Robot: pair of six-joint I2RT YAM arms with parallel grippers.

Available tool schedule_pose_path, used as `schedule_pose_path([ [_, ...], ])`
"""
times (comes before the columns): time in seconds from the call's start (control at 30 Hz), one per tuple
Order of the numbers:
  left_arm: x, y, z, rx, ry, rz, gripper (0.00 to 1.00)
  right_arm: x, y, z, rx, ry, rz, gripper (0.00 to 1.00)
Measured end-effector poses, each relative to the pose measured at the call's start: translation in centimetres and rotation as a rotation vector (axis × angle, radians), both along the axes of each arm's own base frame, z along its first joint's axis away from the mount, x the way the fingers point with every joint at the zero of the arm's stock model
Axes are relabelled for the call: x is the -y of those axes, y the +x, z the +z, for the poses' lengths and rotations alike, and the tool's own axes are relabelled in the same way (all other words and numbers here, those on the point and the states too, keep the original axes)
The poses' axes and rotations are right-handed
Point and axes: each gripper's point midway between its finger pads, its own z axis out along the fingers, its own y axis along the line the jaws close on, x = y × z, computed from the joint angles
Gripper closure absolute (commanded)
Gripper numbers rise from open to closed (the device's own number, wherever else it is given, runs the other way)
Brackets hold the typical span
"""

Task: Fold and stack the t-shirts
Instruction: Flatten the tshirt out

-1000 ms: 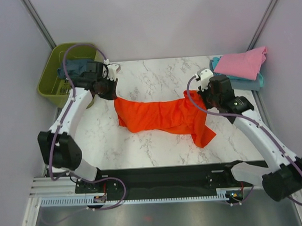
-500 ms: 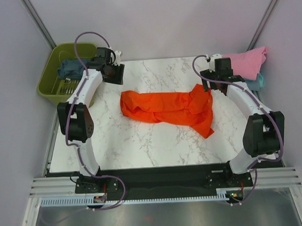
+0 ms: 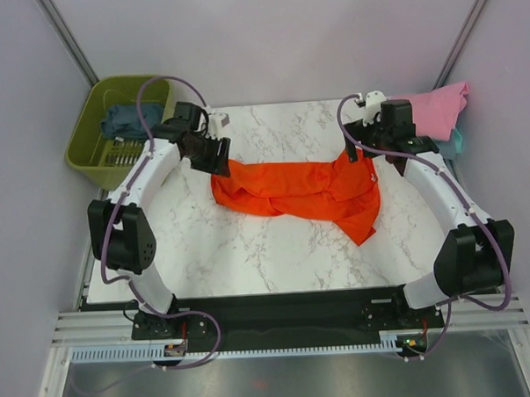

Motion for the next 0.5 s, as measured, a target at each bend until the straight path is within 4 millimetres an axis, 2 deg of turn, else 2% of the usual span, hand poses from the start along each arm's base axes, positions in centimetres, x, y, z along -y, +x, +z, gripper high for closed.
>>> schedule_pose_path([
  [0.2,1.3,-1.9,-5.9,-0.136,0.117,-0.073,0.39,-1.8,-1.6,-4.6,-0.131,-0.016,0.099,0.12],
  [0.3,1.2,-2.1,-6.8,-0.150,0.150,-0.080,0.39,-2.1,-1.9,-6.6,-0.191,-0.027,0.124,0.14],
  [0.5,1.5,-2.2,-6.9,-0.138,0.184,-0.088,0.39,-2.4,-2.8,-10.1,-0.315,-0.018,0.148,0.17],
])
